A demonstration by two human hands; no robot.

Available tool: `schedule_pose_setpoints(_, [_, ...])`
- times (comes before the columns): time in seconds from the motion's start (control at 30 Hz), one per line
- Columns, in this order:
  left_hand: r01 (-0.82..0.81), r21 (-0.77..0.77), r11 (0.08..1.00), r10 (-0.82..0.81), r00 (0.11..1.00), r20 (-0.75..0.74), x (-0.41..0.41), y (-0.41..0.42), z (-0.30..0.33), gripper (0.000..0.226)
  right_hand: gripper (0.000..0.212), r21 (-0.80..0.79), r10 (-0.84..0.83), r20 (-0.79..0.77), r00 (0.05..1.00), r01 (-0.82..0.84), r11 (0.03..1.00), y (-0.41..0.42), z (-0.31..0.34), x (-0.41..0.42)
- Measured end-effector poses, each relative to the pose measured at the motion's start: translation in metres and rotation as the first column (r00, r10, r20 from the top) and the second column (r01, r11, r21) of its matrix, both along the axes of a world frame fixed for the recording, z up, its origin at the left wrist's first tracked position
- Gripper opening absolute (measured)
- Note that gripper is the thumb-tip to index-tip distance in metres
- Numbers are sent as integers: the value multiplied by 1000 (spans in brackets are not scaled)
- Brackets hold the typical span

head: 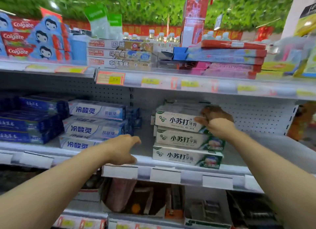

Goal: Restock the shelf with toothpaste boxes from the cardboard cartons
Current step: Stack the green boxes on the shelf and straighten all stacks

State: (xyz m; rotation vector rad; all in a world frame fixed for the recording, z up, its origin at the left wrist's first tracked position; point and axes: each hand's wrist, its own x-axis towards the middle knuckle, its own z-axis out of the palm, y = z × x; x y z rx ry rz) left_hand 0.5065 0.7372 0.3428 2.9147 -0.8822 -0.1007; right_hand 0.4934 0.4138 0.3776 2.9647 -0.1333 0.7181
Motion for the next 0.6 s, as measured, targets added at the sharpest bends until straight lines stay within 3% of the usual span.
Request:
schedule_pose_setpoints(0.3, [-49,2,999,49,999,-6,-3,-16,0,61,50,-67,39,2,999,-39,997,-2,-6,-1])
schedule_pose_setpoints(0.47, [-74,-8,997,75,997,8,-3,-22,1,61,75,-100,21,3,1000,-20,995,8,-15,-14])
schedule_pose_setpoints(0.6, [-94,-18,995,94,996,-5,-5,-23,-1,65,72,-30,-35,-23,999,35,999,18,-16,-32])
